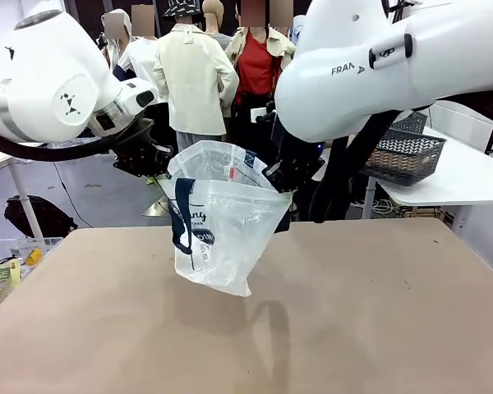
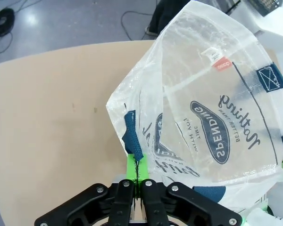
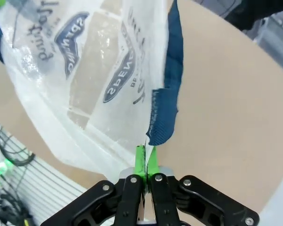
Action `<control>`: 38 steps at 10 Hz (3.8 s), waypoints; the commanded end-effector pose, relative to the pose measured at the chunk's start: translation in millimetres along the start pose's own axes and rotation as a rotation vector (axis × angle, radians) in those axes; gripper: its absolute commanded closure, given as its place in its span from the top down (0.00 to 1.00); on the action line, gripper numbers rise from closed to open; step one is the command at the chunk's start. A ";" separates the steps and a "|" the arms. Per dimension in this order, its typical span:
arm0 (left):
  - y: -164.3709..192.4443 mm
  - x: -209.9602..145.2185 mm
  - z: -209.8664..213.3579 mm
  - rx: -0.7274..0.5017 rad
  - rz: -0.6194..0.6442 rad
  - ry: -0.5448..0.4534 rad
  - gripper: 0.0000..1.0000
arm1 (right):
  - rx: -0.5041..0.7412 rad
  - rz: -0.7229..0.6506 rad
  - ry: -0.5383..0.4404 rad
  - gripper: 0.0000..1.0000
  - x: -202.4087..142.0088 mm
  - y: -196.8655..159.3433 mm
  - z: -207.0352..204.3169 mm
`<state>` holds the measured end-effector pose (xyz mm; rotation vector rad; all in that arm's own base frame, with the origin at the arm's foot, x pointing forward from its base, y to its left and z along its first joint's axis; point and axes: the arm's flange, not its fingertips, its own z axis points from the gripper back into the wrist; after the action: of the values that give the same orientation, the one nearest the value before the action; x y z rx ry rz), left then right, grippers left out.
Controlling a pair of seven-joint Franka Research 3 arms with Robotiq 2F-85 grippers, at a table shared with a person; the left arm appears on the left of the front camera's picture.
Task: Transfer purchased items from the store into the shopping bag.
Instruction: Open the Reusable shopping bag in the center of the table, then move the Reusable shopping bag to the right side of the table.
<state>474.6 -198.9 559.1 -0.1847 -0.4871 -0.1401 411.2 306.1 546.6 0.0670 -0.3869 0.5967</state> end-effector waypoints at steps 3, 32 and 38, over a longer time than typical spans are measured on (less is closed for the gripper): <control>19.3 -0.2 -18.7 -0.032 0.006 0.024 0.00 | 0.030 0.023 0.109 0.00 -2.6 -0.7 -29.7; 12.5 -23.2 -48.7 -0.027 0.035 0.083 0.00 | 0.025 0.039 0.089 0.00 -2.7 13.8 -42.3; 12.5 -23.2 -48.7 -0.027 0.035 0.083 0.00 | 0.025 0.039 0.089 0.00 -2.7 13.8 -42.3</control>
<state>477.8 -196.0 502.4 -0.2122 -0.3960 -0.1212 414.9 325.2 504.3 0.0578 -0.2923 0.6464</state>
